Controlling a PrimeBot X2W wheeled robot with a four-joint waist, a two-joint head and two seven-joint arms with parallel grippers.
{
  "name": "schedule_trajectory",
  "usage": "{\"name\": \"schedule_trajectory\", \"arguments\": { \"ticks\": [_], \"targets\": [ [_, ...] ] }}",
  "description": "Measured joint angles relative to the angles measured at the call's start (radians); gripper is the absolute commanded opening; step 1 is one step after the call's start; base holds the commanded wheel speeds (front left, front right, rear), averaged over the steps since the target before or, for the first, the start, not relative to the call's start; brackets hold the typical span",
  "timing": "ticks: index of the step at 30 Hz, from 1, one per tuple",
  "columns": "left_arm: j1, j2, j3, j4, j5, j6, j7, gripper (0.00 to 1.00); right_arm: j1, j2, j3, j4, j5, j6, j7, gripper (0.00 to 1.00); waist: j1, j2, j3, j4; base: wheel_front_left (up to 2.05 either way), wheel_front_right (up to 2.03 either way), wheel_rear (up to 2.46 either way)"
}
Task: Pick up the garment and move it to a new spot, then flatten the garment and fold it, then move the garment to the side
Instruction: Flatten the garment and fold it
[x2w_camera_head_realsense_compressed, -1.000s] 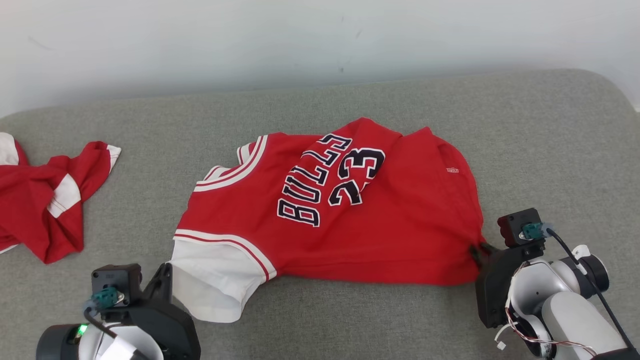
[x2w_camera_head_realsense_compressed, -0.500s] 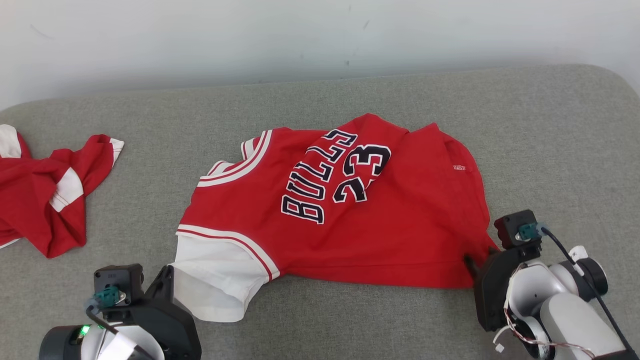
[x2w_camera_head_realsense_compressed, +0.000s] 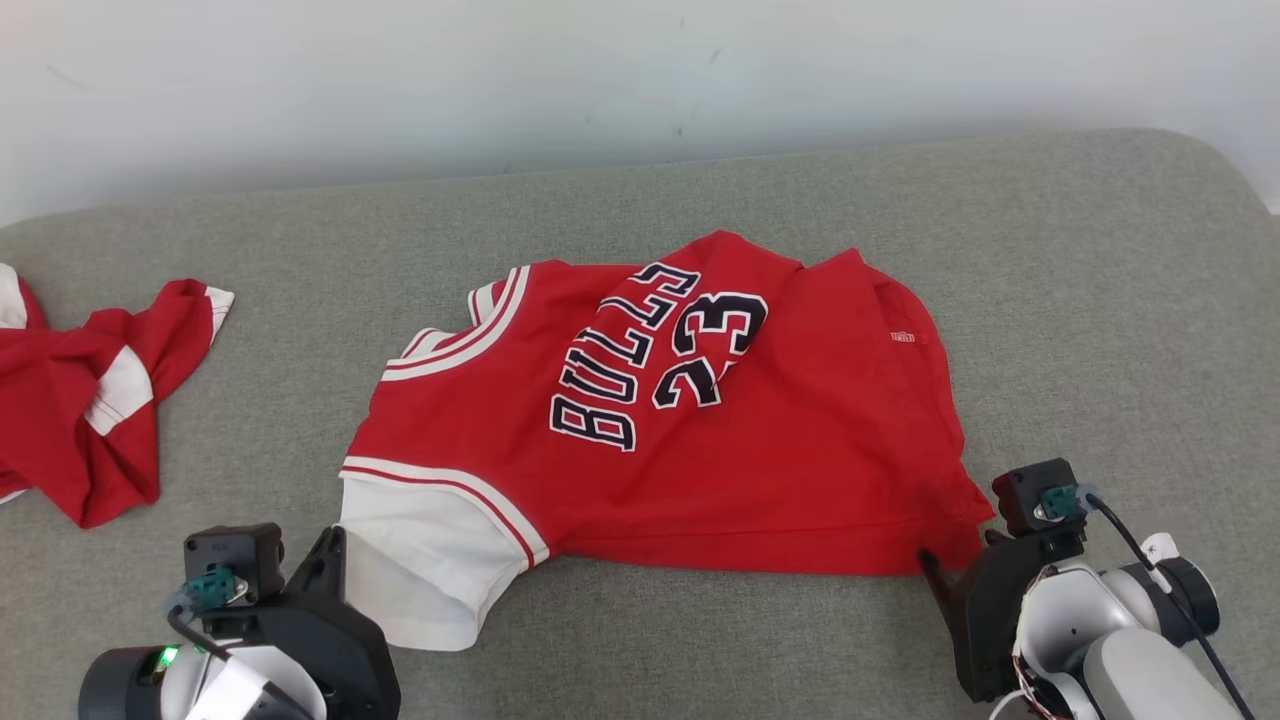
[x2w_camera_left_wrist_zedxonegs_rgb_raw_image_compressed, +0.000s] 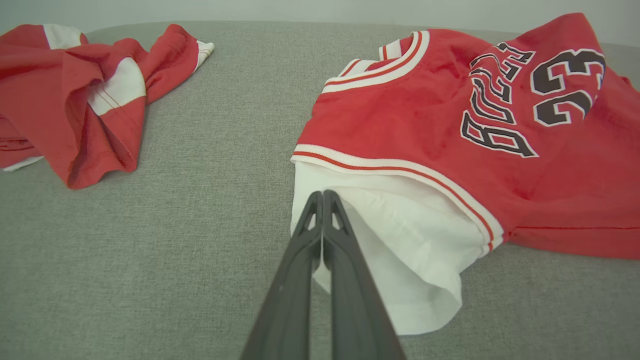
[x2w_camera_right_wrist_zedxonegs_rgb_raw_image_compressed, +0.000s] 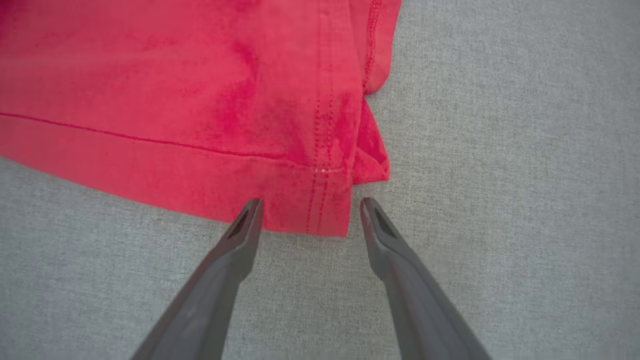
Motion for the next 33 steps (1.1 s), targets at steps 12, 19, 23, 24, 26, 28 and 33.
{"name": "schedule_trajectory", "arguments": {
  "ticks": [12, 19, 23, 24, 26, 28, 33],
  "targets": [
    [-0.002, -0.001, -0.002, 0.013, 0.0, -0.002, -0.009, 0.0, 0.002, 0.003, -0.018, -0.018, 0.001, -0.01, 0.007, 0.09, 0.0, 0.0, 0.01, 0.0, 0.0, 0.0, 0.0],
    [-0.004, -0.001, -0.001, 0.018, -0.004, -0.002, -0.018, 0.0, -0.002, 0.004, -0.021, -0.028, 0.0, -0.017, 0.0, 0.0, 0.0001, 0.0, 0.008, 0.003, 0.0, 0.0, 0.0],
    [-0.02, 0.0, 0.003, 0.017, -0.018, -0.002, -0.03, 0.0, -0.018, 0.005, -0.036, -0.051, -0.006, -0.018, -0.021, 0.0, 0.0, 0.0, 0.003, 0.004, 0.0, 0.0, 0.0],
    [-0.021, 0.0, 0.005, 0.015, -0.018, -0.002, -0.038, 0.0, -0.02, 0.007, -0.044, -0.061, -0.006, -0.019, -0.03, 0.0, 0.0001, 0.0, 0.002, 0.004, 0.0, 0.0, 0.0],
    [-0.021, 0.0, 0.007, 0.008, -0.018, -0.002, -0.045, 0.0, -0.022, 0.017, -0.06, -0.079, -0.005, -0.019, -0.045, 0.0, 0.0001, 0.0, -0.001, 0.004, 0.0, 0.0, 0.0],
    [-0.022, 0.0, 0.008, 0.005, -0.018, -0.002, -0.045, 0.0, -0.023, 0.021, -0.066, -0.091, -0.002, -0.019, -0.05, 0.0, 0.0001, 0.0, -0.002, 0.004, 0.0, 0.0, 0.0],
    [0.0, -0.001, 0.007, -0.006, -0.034, -0.01, -0.042, 0.0, 0.009, 0.0, -0.057, -0.127, 0.006, -0.015, -0.042, 0.0, 0.0, 0.0, -0.012, 0.003, 0.0, 0.0, 0.0]
  ]
}}
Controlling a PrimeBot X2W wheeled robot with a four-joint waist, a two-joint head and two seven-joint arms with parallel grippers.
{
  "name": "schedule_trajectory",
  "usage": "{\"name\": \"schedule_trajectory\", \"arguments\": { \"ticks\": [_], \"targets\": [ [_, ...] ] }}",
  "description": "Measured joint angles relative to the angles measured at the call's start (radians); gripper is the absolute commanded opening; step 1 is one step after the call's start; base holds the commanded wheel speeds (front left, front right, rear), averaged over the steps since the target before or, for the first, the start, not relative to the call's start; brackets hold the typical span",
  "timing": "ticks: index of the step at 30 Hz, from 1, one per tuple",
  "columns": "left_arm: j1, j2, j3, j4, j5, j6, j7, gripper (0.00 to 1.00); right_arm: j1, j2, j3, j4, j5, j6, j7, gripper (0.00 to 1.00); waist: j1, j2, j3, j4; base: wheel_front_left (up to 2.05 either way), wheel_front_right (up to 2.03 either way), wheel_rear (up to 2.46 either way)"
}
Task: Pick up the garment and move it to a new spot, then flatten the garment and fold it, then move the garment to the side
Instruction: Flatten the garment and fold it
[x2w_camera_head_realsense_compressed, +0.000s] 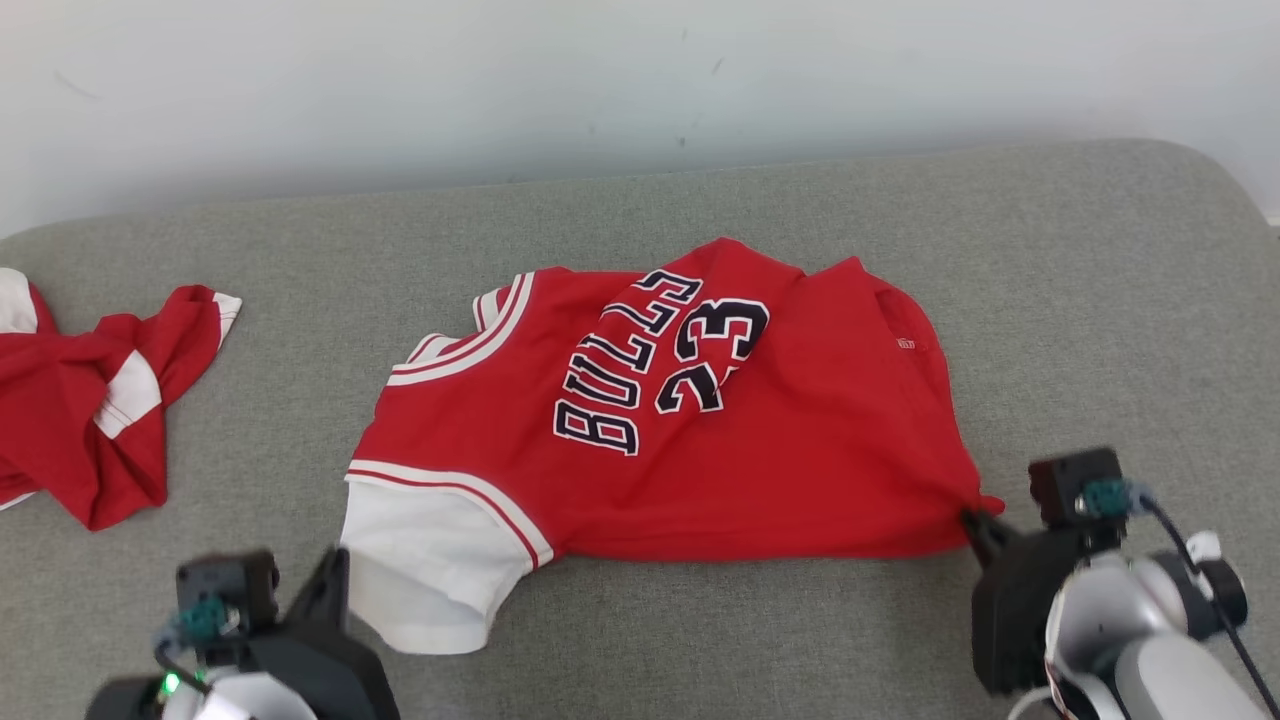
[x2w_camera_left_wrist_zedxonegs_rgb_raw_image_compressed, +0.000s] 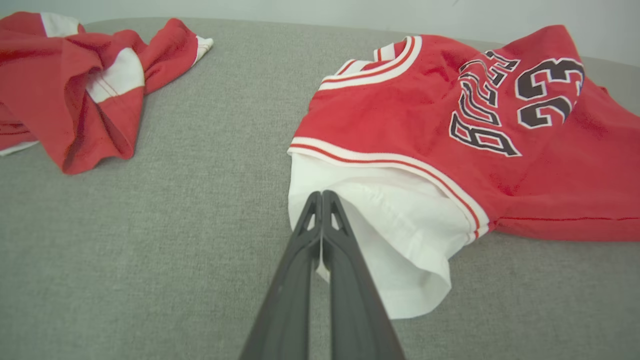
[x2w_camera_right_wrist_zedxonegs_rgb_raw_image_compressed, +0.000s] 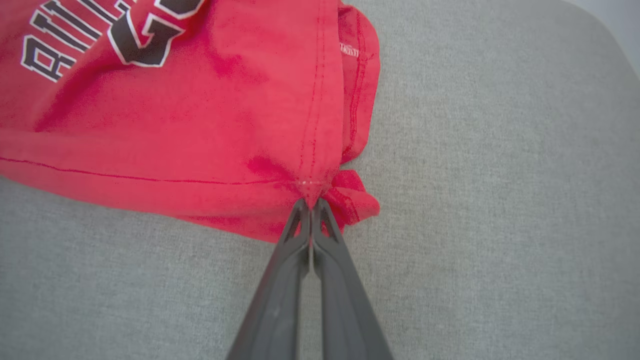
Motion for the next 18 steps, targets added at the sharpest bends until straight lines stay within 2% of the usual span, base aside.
{"name": "schedule_trajectory", "arguments": {
  "ticks": [6, 10, 13, 16, 18],
  "targets": [
    [0.111, 0.001, 0.001, -0.01, -0.029, -0.01, 0.018, 0.0, 0.118, -0.016, 0.003, -0.035, 0.035, 0.017, 0.033, 0.0, 0.0, 0.0, 0.006, -0.001, 0.0, 0.0, 0.0],
    [0.053, 0.0, 0.011, -0.002, -0.081, -0.037, 0.046, 0.0, -0.006, -0.022, 0.009, -0.02, 0.068, 0.069, 0.071, 0.0, -0.0001, 0.0, 0.03, -0.007, 0.0, 0.0, 0.0],
    [-0.147, 0.016, -0.016, 0.066, -0.062, -0.067, 0.083, 0.0, -0.227, -0.01, 0.0, 0.07, 0.102, 0.106, 0.111, 0.0, 0.0, 0.0001, 0.051, -0.014, 0.0, 0.0, 0.0],
    [-0.485, 0.001, -0.059, 0.199, -0.035, -0.091, 0.105, 0.0, -0.535, 0.005, -0.05, 0.209, 0.11, 0.107, 0.097, 0.0, 0.0006, 0.0004, 0.069, -0.023, 0.0, 0.0, 0.0],
    [-0.665, -0.042, -0.047, 0.217, -0.012, -0.093, 0.065, 0.0, -0.701, 0.01, -0.111, 0.234, 0.063, 0.096, 0.017, 0.0, 0.0008, 0.0005, 0.072, -0.03, 0.0, 0.0, 0.0]
  ]
}}
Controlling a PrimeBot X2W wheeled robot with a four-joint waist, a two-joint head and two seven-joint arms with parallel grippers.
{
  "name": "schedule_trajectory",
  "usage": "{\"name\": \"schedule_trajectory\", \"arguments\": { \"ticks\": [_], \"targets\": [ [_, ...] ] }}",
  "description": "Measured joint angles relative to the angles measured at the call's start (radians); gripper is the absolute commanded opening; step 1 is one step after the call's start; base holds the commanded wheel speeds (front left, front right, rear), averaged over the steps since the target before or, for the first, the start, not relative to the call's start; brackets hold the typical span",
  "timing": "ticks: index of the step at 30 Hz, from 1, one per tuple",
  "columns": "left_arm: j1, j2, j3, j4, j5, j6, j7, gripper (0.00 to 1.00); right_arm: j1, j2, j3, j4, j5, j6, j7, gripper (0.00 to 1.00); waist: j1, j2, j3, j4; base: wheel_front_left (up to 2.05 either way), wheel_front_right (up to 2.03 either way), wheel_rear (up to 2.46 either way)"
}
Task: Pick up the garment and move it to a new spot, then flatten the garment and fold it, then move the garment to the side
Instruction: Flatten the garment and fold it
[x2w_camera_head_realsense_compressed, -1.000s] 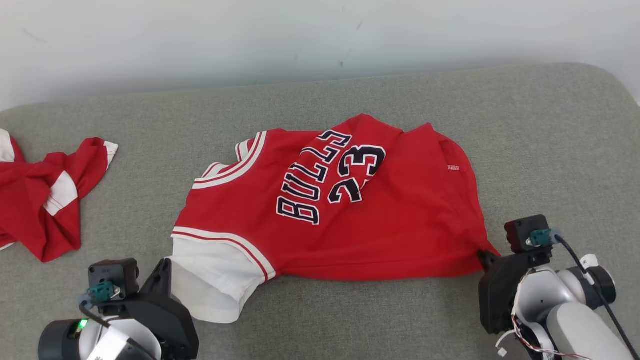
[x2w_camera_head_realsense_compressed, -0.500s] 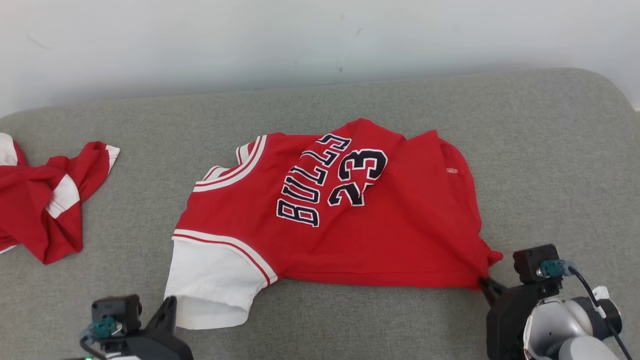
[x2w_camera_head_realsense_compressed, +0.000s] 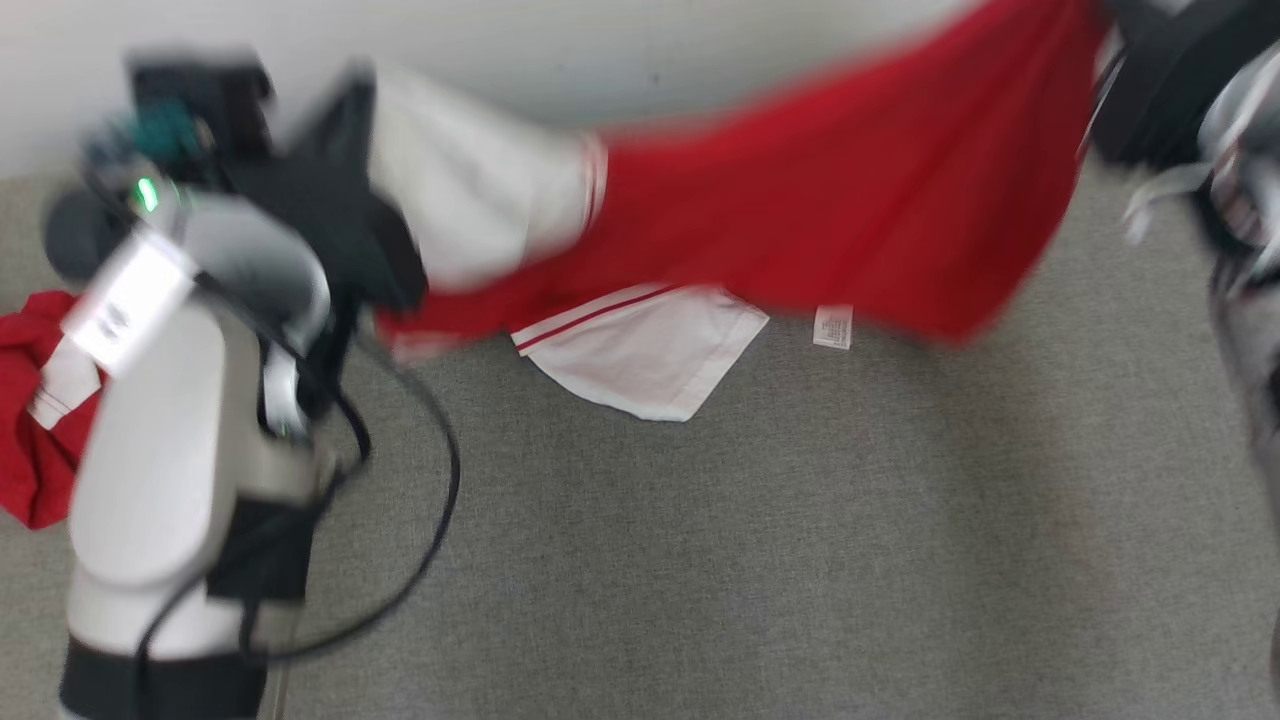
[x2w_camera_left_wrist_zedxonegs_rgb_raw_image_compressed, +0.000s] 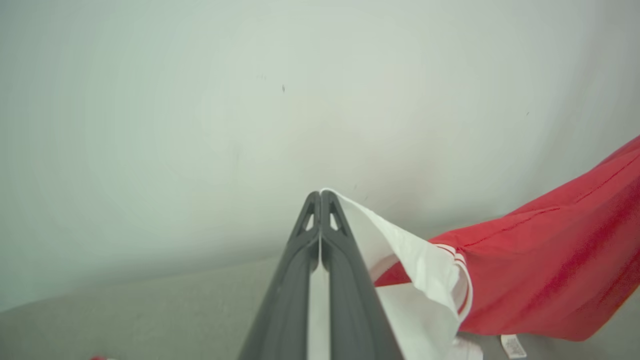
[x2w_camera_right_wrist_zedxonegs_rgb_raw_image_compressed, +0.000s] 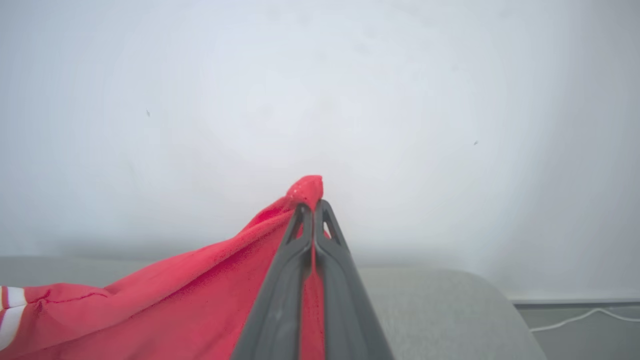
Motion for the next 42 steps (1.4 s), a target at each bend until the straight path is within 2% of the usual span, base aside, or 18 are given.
{"name": "schedule_trajectory", "arguments": {
  "ticks": [2, 3, 6, 8, 10, 13, 17, 22, 29, 34, 38, 42],
  "targets": [
    [-0.128, -0.037, 0.04, 0.024, -0.001, 0.032, -0.075, 0.0, -0.133, 0.006, -0.045, 0.044, -0.017, -0.028, -0.089, 0.0, -0.0005, -0.0002, -0.006, -0.004, 0.0, 0.0, 0.0],
    [-0.187, -0.036, 0.049, 0.035, 0.001, 0.041, -0.112, 0.0, -0.191, 0.001, -0.051, 0.063, -0.029, -0.033, -0.132, 0.0, -0.0007, -0.0002, -0.011, -0.006, 0.0, 0.0, 0.0],
    [-0.33, -0.032, 0.046, 0.055, -0.001, 0.05, -0.198, 0.0, -0.278, -0.047, -0.049, 0.059, -0.053, -0.024, -0.216, 0.0, -0.0006, -0.0004, -0.028, -0.003, 0.0, 0.0, 0.0],
    [-0.305, -0.032, 0.044, 0.023, 0.0, 0.05, -0.246, 0.0, -0.233, -0.069, -0.04, 0.044, -0.055, -0.003, -0.241, 0.0, -0.0012, -0.0006, -0.034, 0.004, 0.0, 0.0, 0.0],
    [-0.239, -0.032, 0.039, 0.007, 0.003, 0.05, -0.279, 0.0, -0.134, -0.095, -0.021, 0.028, -0.058, 0.021, -0.251, 0.0, -0.0012, -0.0007, -0.031, 0.012, 0.0, 0.0, 0.0],
    [-0.082, -0.026, 0.029, 0.02, 0.009, 0.058, -0.299, 0.0, 0.051, -0.096, 0.009, 0.038, -0.06, 0.047, -0.248, 0.0, -0.0005, -0.0003, -0.018, 0.019, 0.0, 0.0, 0.0],
    [0.245, -0.02, 0.009, 0.095, -0.003, 0.052, -0.333, 0.0, 0.409, -0.046, 0.068, 0.095, -0.054, 0.06, -0.237, 0.0, -0.0007, -0.0004, -0.002, 0.026, 0.0, 0.0, 0.0],
    [0.424, -0.015, 0.015, 0.131, -0.024, 0.049, -0.384, 0.0, 0.574, 0.016, 0.093, 0.137, -0.035, 0.059, -0.245, 0.0, -0.0009, -0.0005, -0.019, 0.022, 0.0, 0.0, 0.0],
    [0.589, -0.015, 0.049, 0.118, -0.066, 0.059, -0.456, 0.0, 0.654, 0.047, 0.081, 0.139, -0.019, 0.031, -0.277, 0.0, -0.001, -0.0005, -0.088, 0.017, 0.0, 0.0, 0.0],
    [0.713, -0.016, 0.065, 0.089, -0.106, 0.068, -0.481, 0.0, 0.746, 0.053, 0.061, 0.136, -0.008, -0.006, -0.28, 0.0, -0.001, -0.0005, -0.15, 0.016, 0.0, 0.0, 0.0],
    [0.817, -0.019, 0.053, 0.057, -0.138, 0.068, -0.481, 0.0, 0.853, 0.065, 0.027, 0.112, 0.018, -0.05, -0.283, 0.0, -0.0011, -0.0005, -0.202, 0.019, 0.0, 0.0, 0.0],
    [0.918, -0.018, 0.047, 0.024, -0.169, 0.076, -0.483, 0.0, 0.925, 0.081, 0.011, 0.052, 0.025, -0.067, -0.295, 0.0, -0.0011, -0.0006, -0.249, 0.026, 0.0, 0.0, 0.0]
  ]
}}
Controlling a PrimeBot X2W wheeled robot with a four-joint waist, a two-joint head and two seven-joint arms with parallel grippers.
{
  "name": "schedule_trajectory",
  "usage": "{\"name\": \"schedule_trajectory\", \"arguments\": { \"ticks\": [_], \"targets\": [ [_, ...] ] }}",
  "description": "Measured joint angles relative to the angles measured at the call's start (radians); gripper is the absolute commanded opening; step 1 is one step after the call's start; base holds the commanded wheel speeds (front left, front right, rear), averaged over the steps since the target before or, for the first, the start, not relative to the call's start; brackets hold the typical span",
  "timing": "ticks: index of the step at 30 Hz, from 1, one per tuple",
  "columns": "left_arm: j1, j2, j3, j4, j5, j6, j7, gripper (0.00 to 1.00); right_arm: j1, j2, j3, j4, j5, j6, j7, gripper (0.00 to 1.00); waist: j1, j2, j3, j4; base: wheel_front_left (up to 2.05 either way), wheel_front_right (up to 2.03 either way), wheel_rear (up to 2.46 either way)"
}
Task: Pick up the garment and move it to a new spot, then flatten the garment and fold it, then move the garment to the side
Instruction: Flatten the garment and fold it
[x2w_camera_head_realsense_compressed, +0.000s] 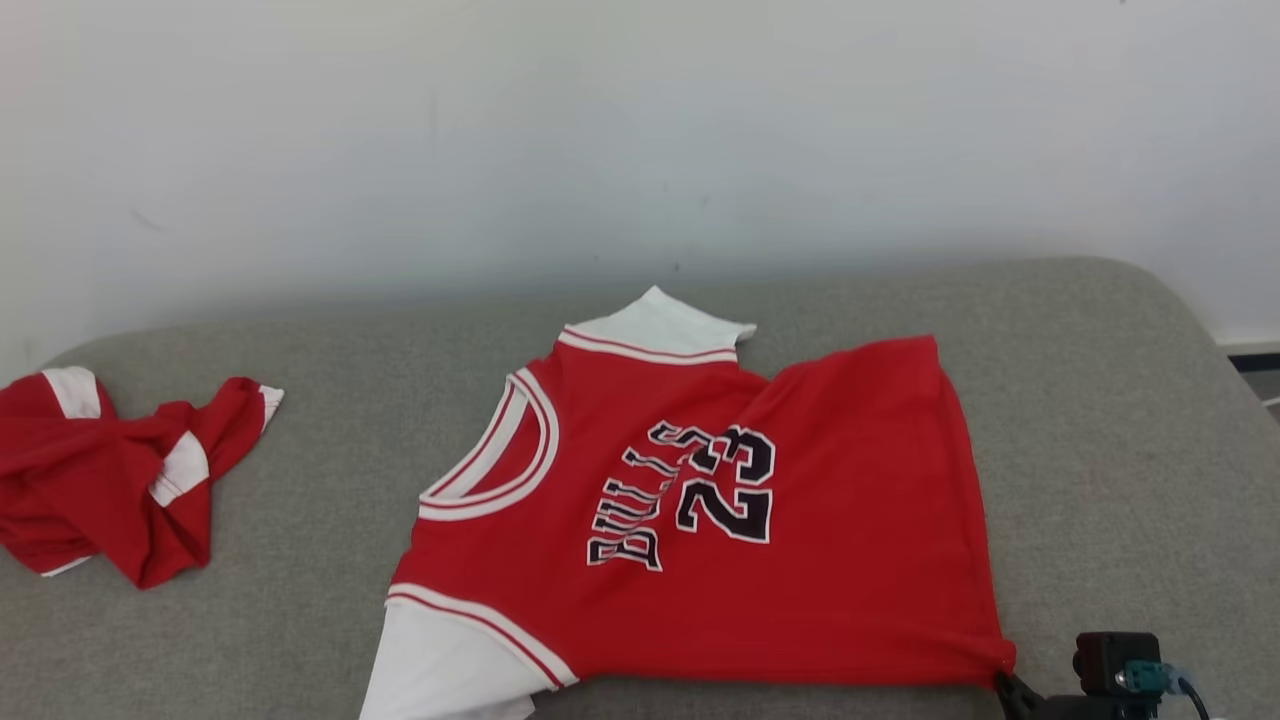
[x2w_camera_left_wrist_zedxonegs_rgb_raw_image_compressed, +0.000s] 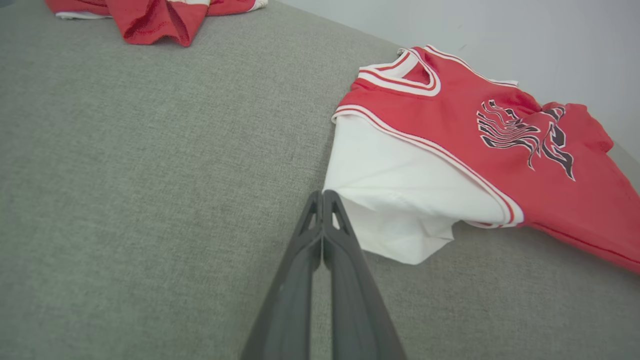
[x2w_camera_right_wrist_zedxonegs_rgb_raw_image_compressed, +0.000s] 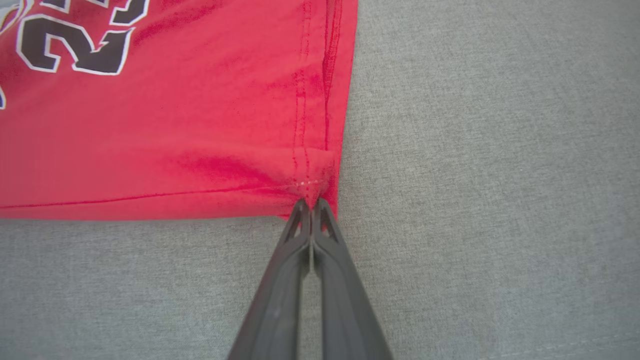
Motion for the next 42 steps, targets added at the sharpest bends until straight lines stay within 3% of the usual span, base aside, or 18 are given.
{"name": "schedule_trajectory", "arguments": {
  "ticks": [10, 17, 21, 28, 30, 32, 34, 35, 36, 37, 40, 42],
  "targets": [
    [0.141, 0.004, -0.037, -0.078, -0.035, 0.01, 0.004, 0.0, 0.123, 0.011, -0.008, -0.112, -0.005, -0.03, 0.011, 0.0, 0.0001, 0.0, -0.057, -0.005, 0.0, 0.0, 0.0],
    [0.136, 0.008, -0.078, -0.124, -0.074, 0.018, 0.023, 0.0, 0.135, 0.02, 0.013, -0.18, -0.008, -0.032, 0.042, 0.0, 0.0002, 0.0, -0.04, -0.017, 0.0, 0.0, 0.0],
    [0.07, 0.008, -0.095, -0.136, -0.086, 0.018, 0.058, 0.0, 0.073, -0.002, 0.053, -0.197, -0.009, 0.008, 0.09, 0.0, 0.0003, 0.0, -0.012, -0.022, 0.0, 0.0, 0.0],
    [-0.232, 0.005, -0.1, -0.101, -0.091, 0.007, 0.199, 0.0, -0.2, -0.06, 0.105, -0.154, 0.011, 0.124, 0.237, 0.0, 0.0005, 0.0002, 0.065, -0.027, 0.0, 0.0, 0.0],
    [-0.345, 0.0, -0.092, -0.057, -0.113, 0.004, 0.243, 0.0, -0.321, -0.061, 0.098, -0.108, 0.032, 0.137, 0.278, 0.0, 0.0005, 0.0002, 0.091, -0.027, 0.0, 0.0, 0.0],
    [-0.485, -0.003, -0.077, -0.002, -0.112, 0.009, 0.287, 0.0, -0.487, -0.047, 0.064, -0.047, 0.046, 0.13, 0.301, 0.0, 0.0006, 0.0003, 0.119, -0.028, 0.0, 0.0, 0.0],
    [-0.663, -0.003, -0.047, 0.018, -0.084, 0.018, 0.294, 0.0, -0.685, -0.042, 0.01, -0.028, 0.03, 0.101, 0.28, 0.0, 0.0008, 0.0004, 0.147, -0.031, 0.0, 0.0, 0.0],
    [-0.752, -0.007, -0.023, 0.002, -0.067, 0.018, 0.282, 0.0, -0.77, -0.043, -0.031, -0.041, 0.014, 0.084, 0.246, 0.0, 0.0009, 0.0004, 0.16, -0.032, 0.0, 0.0, 0.0],
    [-0.911, -0.011, 0.016, -0.067, -0.023, 0.021, 0.218, 0.0, -0.911, -0.05, -0.126, -0.095, 0.005, 0.044, 0.15, 0.0, 0.0009, 0.0004, 0.186, -0.034, 0.0, 0.0, 0.0],
    [-0.983, -0.012, 0.027, -0.082, -0.013, 0.024, 0.182, 0.0, -0.976, -0.059, -0.15, -0.099, 0.003, 0.037, 0.105, 0.0, 0.0007, 0.0003, 0.197, -0.034, 0.0, 0.0, 0.0],
    [-1.178, -0.016, 0.001, -0.071, 0.016, 0.026, 0.09, 0.0, -1.138, -0.098, -0.147, -0.091, -0.015, 0.049, 0.006, 0.0, 0.0006, 0.0002, 0.227, -0.03, 0.0, 0.0, 0.0],
    [-1.228, -0.018, -0.007, -0.055, 0.018, 0.026, 0.037, 0.0, -1.142, -0.105, -0.135, -0.074, -0.014, 0.076, -0.032, 0.0, 0.0005, 0.0002, 0.242, -0.024, 0.0, 0.0, 0.0]
  ]
}}
